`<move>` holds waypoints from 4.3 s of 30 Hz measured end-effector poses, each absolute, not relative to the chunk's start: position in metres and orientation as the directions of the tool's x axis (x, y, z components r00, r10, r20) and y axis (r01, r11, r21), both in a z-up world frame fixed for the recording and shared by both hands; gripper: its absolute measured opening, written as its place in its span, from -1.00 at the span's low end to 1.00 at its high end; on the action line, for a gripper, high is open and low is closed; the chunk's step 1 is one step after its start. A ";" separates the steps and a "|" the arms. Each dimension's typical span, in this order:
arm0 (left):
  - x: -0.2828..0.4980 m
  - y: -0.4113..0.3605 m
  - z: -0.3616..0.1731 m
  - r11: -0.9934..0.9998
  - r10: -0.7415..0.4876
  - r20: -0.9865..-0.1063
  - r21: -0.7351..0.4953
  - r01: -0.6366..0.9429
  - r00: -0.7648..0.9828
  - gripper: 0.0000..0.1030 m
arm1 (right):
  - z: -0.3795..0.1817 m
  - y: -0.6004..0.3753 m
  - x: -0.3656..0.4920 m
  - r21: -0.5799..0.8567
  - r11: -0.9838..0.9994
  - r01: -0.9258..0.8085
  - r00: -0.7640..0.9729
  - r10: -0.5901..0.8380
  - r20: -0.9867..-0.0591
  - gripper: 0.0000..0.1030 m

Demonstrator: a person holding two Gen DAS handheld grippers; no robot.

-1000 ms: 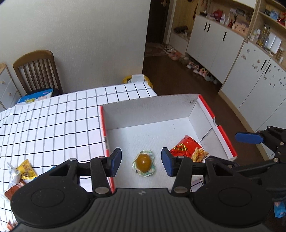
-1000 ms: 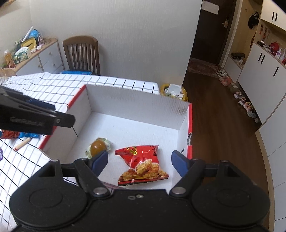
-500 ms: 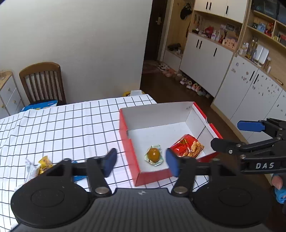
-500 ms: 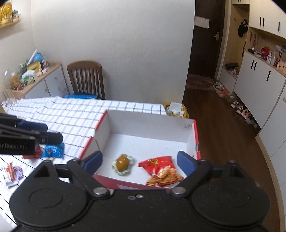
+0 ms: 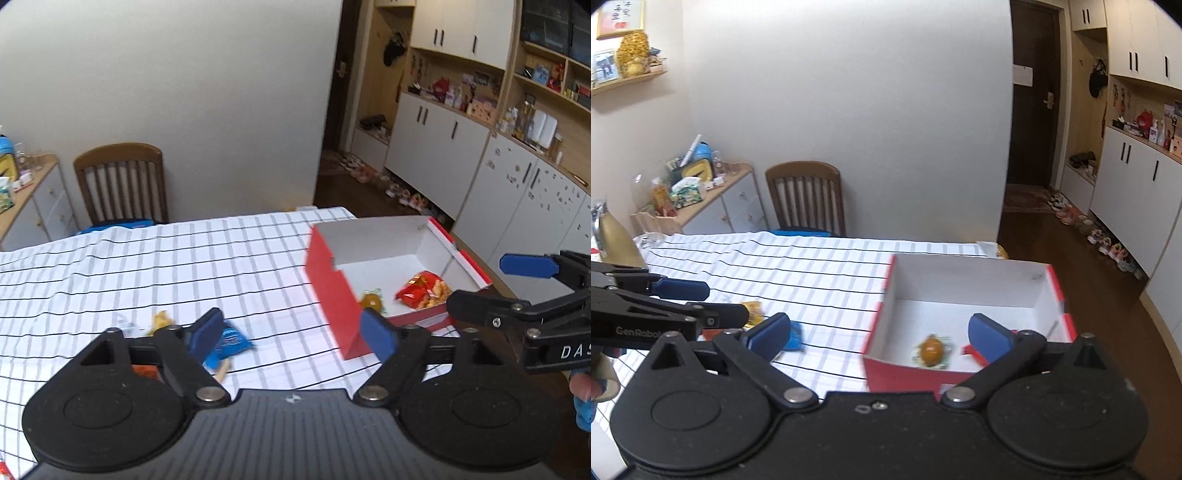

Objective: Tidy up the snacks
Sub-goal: 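Withdraw both grippers from the box back toward the table, then grasp the white biscuit packet with the left gripper while the right grasps the wooden stick, then carry the biscuit packet and wooden stick with both grippers over the box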

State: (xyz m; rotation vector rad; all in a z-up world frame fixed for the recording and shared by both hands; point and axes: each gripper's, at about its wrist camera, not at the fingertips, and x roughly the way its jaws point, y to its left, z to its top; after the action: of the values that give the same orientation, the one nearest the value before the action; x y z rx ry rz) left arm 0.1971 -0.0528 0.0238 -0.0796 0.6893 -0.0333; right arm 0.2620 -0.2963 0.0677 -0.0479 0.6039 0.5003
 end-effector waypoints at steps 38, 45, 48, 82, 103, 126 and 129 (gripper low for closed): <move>0.121 0.120 -0.119 0.856 0.224 -0.830 -0.084 -0.511 0.511 0.61 | -0.041 -0.128 0.264 0.066 0.912 -0.405 0.603 0.321 -0.730 0.99; 0.129 0.124 -0.137 0.814 0.186 -0.871 -0.122 -0.567 0.455 0.61 | -0.064 -0.106 0.278 0.048 0.911 -0.411 0.566 0.296 -0.769 0.95; 0.136 0.125 -0.136 0.802 0.192 -0.874 -0.123 -0.585 0.446 0.61 | -0.072 -0.096 0.284 0.032 0.906 -0.422 0.550 0.284 -0.785 0.93; 0.154 0.143 -0.160 0.641 0.086 -0.936 -0.210 -0.738 0.342 0.38 | -0.119 -0.049 0.319 0.031 0.930 -0.365 0.453 0.207 -0.867 -0.61; 0.128 0.124 -0.142 0.692 0.074 -0.929 -0.214 -0.689 0.363 -0.01 | -0.096 -0.109 0.282 0.083 0.928 -0.362 0.484 0.263 -0.834 -0.83; 0.153 0.013 -0.070 0.832 0.047 -0.871 -0.237 -0.501 0.490 -0.01 | -0.023 -0.216 0.245 0.185 0.922 -0.341 0.554 0.356 -0.752 -0.83; 0.163 -0.005 -0.061 0.850 0.042 -0.859 -0.238 -0.471 0.510 -0.01 | -0.017 -0.234 0.247 0.194 0.924 -0.330 0.568 0.359 -0.740 -0.83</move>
State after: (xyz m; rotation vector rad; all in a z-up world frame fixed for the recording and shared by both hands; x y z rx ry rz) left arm 0.1625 -0.0046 -0.0609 -0.4812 0.9957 0.3236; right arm 0.2470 -0.2335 -0.0169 0.0355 0.8775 0.4043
